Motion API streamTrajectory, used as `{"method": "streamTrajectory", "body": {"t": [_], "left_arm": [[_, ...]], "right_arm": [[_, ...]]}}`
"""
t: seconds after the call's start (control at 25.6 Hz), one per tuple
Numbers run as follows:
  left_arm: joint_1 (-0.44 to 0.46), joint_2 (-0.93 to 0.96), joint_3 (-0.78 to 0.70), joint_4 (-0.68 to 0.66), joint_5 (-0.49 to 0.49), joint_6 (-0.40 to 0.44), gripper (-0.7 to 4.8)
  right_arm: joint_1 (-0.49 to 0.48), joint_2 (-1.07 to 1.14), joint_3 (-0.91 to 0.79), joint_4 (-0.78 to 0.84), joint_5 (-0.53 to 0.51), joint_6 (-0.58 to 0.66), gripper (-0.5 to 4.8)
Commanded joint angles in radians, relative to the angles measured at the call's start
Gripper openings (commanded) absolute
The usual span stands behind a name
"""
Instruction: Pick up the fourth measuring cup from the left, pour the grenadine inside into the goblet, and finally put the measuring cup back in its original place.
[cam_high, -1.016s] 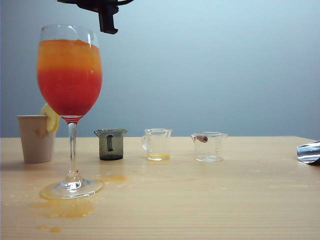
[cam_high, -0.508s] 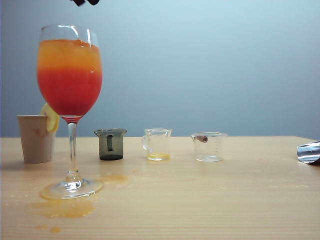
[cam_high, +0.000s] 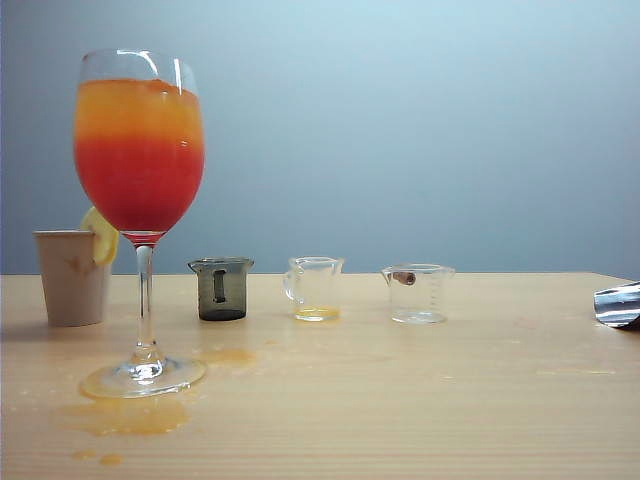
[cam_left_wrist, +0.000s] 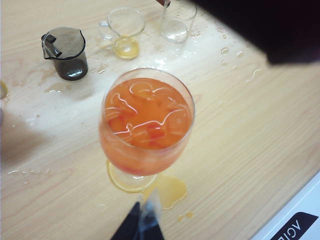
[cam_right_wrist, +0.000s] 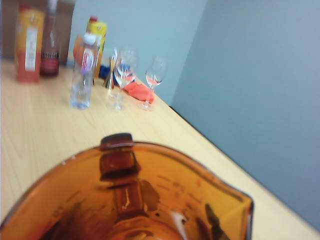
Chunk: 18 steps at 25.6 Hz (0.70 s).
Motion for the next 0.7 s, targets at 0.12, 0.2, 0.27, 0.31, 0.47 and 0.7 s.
{"method": "streamTrajectory", "body": {"t": [0.12,0.2,0.27,0.31,0.47,0.7], "left_arm": [[-0.001,-0.002,0.003,0.004,0.001,0.001,-0.02],[-0.001,-0.002,0.003,0.003,0.001,0.001,-0.02],[-0.001,-0.002,0.003,0.003,0.001,0.001,-0.02],[-0.001,-0.002,0.003,0.004,0.001,0.001,-0.02],[-0.001,-0.002,0.003,0.003,0.001,0.001,-0.02],[-0.001,-0.002,0.003,0.003,0.001,0.001,-0.02]], "right_arm": [[-0.035,-0.011,0.004,0.002,-0.088,0.159,1.22],[-0.044,-0.024,0.004,-0.03,-0.087,0.161,1.22],[-0.06,-0.04,0.004,-0.078,-0.079,0.183,1.39],[-0.068,-0.047,0.003,-0.092,-0.079,0.194,1.52],[-0.106,-0.079,-0.011,-0.131,-0.068,0.209,1.64],[-0.177,-0.193,-0.169,-0.071,-0.004,0.262,1.91]]}}
